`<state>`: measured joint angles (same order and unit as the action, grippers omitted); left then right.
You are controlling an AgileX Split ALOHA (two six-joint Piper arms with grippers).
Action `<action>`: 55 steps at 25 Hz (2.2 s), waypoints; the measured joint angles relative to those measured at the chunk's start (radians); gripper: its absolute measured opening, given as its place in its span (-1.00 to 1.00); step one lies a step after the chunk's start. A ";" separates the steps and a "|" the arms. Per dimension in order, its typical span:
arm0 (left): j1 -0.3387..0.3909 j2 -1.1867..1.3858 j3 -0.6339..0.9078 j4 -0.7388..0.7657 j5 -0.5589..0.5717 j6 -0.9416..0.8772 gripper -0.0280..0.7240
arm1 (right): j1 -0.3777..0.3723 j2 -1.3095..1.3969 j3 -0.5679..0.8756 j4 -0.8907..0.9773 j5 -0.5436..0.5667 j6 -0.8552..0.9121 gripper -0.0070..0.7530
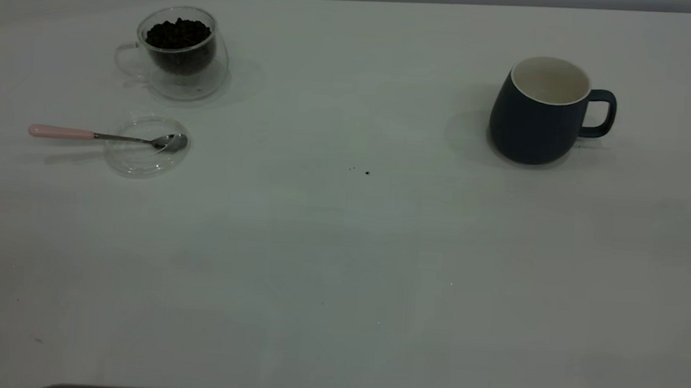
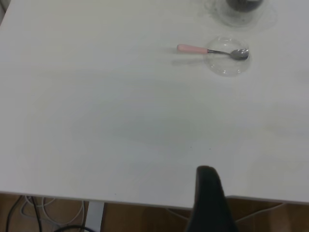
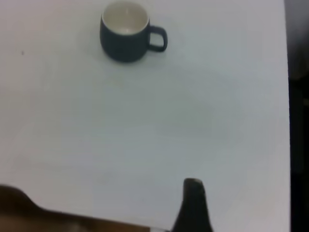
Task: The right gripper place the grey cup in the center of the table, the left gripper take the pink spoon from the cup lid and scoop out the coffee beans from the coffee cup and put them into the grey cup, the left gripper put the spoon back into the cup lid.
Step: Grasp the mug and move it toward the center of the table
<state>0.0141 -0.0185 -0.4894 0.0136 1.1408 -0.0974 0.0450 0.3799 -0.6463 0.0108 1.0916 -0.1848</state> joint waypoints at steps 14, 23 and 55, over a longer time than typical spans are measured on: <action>0.000 0.000 0.000 0.000 0.000 0.000 0.59 | 0.000 0.819 -0.081 0.053 -0.468 -0.528 0.84; 0.000 0.000 0.000 0.000 0.000 0.000 0.59 | 0.000 1.192 -0.134 0.072 -0.706 -0.595 0.79; 0.000 0.000 0.000 0.000 0.000 0.000 0.59 | 0.140 1.912 -0.735 0.073 -0.693 -0.944 0.69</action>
<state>0.0141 -0.0185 -0.4894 0.0136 1.1408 -0.0974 0.1846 2.2918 -1.3810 0.0839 0.3988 -1.1288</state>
